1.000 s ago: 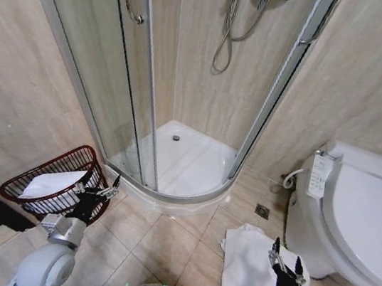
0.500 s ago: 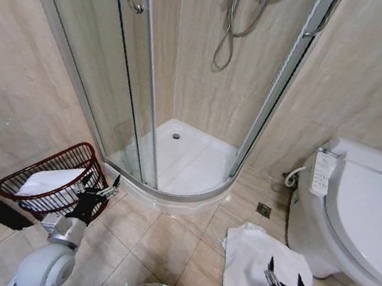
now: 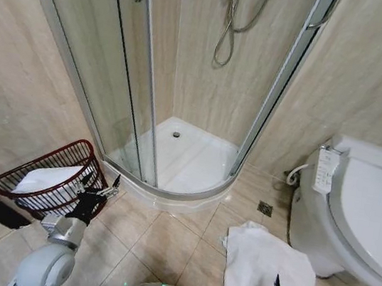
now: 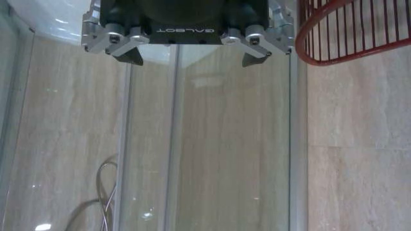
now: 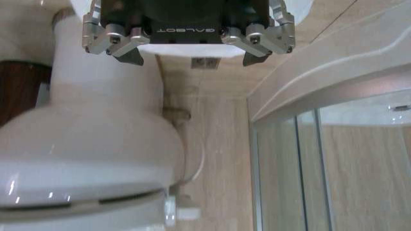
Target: Discard the used towel into the hamper.
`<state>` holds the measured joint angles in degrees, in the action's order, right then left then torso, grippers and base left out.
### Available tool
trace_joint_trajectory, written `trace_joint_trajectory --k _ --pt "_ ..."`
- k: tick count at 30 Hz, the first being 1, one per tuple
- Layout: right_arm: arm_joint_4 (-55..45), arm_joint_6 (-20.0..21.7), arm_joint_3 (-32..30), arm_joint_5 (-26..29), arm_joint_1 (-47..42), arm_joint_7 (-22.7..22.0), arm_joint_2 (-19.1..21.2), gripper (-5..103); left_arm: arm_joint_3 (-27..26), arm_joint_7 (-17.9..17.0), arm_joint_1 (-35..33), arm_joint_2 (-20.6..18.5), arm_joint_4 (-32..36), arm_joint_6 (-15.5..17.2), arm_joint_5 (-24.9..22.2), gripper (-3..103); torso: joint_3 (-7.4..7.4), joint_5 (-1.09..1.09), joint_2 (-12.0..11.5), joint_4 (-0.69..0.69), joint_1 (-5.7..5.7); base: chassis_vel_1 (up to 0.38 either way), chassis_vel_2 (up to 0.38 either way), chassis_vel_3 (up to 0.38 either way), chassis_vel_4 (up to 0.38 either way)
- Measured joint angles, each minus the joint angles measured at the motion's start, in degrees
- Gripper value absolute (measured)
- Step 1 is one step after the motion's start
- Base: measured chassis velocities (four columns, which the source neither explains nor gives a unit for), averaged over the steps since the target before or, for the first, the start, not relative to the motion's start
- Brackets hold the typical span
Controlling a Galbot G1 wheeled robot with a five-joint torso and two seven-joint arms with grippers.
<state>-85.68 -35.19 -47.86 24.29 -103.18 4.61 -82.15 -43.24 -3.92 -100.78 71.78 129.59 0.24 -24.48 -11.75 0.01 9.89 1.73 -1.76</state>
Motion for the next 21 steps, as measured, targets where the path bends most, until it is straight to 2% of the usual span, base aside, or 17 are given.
trace_joint_trajectory --k 2,8,11,14,17,21 --pt "-0.52 1.94 0.14 1.39 -0.4 0.94 0.76 100 0.0 0.0 0.0 0.0 0.0 0.0 0.0 100 0.58 -0.01 -0.7 0.0 0.11 0.0 0.0 0.0 0.0" --pt "-0.55 2.97 0.13 1.88 -0.81 2.25 1.01 100 0.0 0.0 0.0 0.0 0.0 0.0 0.0 100 0.92 -0.01 -1.04 0.0 0.13 0.0 0.0 0.0 0.0" --pt "1.24 3.33 0.34 3.42 0.13 4.66 1.14 100 0.0 0.0 0.0 0.0 0.0 0.0 0.0 100 0.93 -0.02 -1.04 -0.01 0.13 0.0 0.0 0.0 0.0" --pt "2.94 5.09 0.71 4.95 1.43 5.94 1.42 100 0.0 0.0 0.0 0.0 0.0 0.0 0.0 100 0.91 0.0 -1.01 -0.01 0.11 0.0 0.0 0.0 0.0" --pt "3.51 9.07 1.34 6.96 2.23 6.48 2.67 100 0.0 0.0 0.0 0.0 0.0 0.0 0.0 100 0.84 -0.01 -0.91 0.0 0.07 0.0 0.0 0.0 0.0" --pt "5.83 10.83 1.56 7.31 3.25 7.54 4.54 100 0.0 0.0 0.0 0.0 0.0 0.0 0.0 100 0.78 -0.01 -0.81 0.0 0.05 0.0 0.0 0.0 0.0"
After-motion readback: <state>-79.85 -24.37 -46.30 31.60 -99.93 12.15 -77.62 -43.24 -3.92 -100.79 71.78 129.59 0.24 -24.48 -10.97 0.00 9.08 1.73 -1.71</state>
